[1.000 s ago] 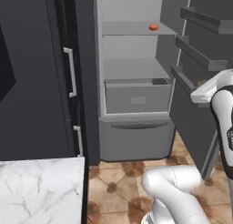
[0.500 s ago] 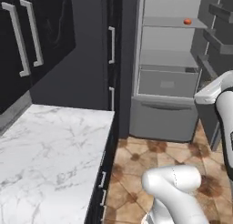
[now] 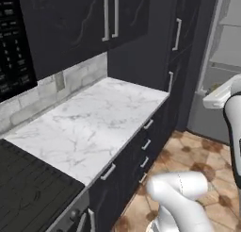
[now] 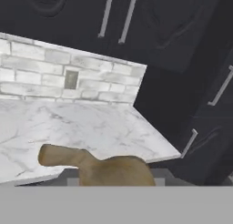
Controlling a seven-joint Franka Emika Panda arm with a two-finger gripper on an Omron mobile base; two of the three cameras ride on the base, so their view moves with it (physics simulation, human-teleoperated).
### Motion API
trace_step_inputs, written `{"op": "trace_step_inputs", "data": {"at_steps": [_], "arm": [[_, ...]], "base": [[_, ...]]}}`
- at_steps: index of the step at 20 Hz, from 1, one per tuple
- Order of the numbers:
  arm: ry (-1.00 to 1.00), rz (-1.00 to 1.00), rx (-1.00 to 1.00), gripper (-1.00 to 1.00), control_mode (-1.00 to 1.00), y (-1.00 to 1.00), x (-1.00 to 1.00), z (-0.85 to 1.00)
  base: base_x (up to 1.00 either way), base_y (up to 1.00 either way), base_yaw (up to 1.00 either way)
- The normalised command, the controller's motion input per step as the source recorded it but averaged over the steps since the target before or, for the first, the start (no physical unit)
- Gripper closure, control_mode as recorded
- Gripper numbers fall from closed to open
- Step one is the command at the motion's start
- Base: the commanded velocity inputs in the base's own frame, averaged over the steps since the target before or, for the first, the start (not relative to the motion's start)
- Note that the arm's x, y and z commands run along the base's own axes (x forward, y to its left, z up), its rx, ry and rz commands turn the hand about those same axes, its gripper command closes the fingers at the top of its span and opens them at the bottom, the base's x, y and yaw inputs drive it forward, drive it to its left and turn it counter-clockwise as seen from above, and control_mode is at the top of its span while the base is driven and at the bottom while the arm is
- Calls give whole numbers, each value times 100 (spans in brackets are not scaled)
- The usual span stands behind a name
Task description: Retrieve the bottle and the shaker from the cabinet and place them next to the mixing bowl on the counter. Then add garlic from the fridge to the mixing bowl.
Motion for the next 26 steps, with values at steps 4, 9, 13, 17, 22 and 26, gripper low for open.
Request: {"op": "trace_step_inputs", "data": {"at_steps": [4, 9, 13, 17, 22, 26], "arm": [[0, 0, 0, 100, 100, 0, 0, 0], [0, 0, 0, 100, 100, 0, 0, 0], [0, 0, 0, 100, 100, 0, 0, 0], [0, 0, 0, 100, 100, 0, 0, 0], [0, 0, 0, 100, 100, 0, 0, 0], [0, 0, 0, 100, 100, 0, 0, 0]], "base": [[-100, 2, 66], [-100, 10, 66], [-90, 27, 64], [-62, 58, 57], [-29, 93, 46], [0, 100, 34]]}}
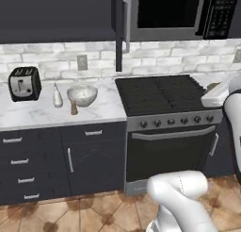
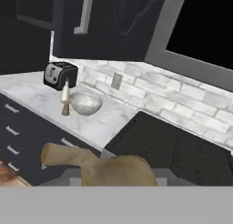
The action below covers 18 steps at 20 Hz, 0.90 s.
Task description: Retrieve the bottle and the shaker from the cabinet and place them next to the mixing bowl on the counter. Then add garlic from the fridge to the mixing bowl.
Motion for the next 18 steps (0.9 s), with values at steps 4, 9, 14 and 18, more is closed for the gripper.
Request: {"op": "trace_step_inputs", "data": {"at_steps": [4, 9, 14, 18], "arm": [[0, 0, 0, 100, 100, 0, 0, 0], [0, 0, 0, 100, 100, 0, 0, 0], [0, 0, 0, 100, 100, 0, 0, 0], [0, 0, 0, 100, 100, 0, 0, 0]], "base": [[13, 99, 21], [9, 78, 6], [-5, 31, 0], [-5, 44, -3]]}}
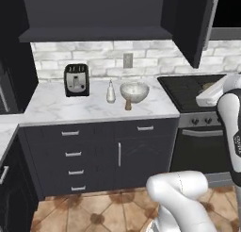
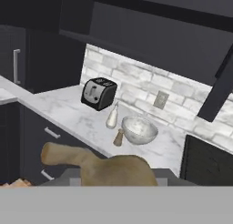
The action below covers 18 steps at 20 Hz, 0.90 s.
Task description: Retrieve the bottle and the shaker from the cabinet and place them next to the mixing bowl on the counter. Then add garlic from the fridge to the mixing bowl.
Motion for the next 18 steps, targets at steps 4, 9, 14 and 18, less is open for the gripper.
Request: {"op": "trace_step_inputs", "data": {"at_steps": [4, 9, 14, 18], "arm": [[0, 0, 0, 100, 100, 0, 0, 0], [0, 0, 0, 100, 100, 0, 0, 0], [0, 0, 0, 100, 100, 0, 0, 0], [0, 0, 0, 100, 100, 0, 0, 0]], "base": [[0, 83, -6], [0, 100, -4], [13, 67, -7], [43, 4, -6]]}}
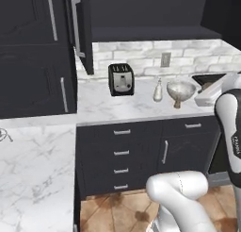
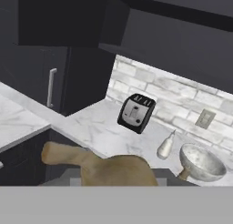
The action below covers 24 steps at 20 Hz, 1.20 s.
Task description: Retrieve the bottle and the shaker from the cabinet and place them next to the mixing bowl on the counter. Then add garlic from the fridge to the mixing bowl.
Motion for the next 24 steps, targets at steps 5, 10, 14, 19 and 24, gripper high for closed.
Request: {"op": "trace_step_inputs", "data": {"at_steps": [5, 10, 14, 19, 24], "arm": [[0, 0, 0, 100, 100, 0, 0, 0], [0, 0, 0, 100, 100, 0, 0, 0], [0, 0, 0, 100, 100, 0, 0, 0], [0, 0, 0, 100, 100, 0, 0, 0], [0, 0, 0, 100, 100, 0, 0, 0]], "base": [[60, 0, -1], [68, -6, 0], [73, -10, 0], [72, -38, 0], [59, -65, -2]]}}
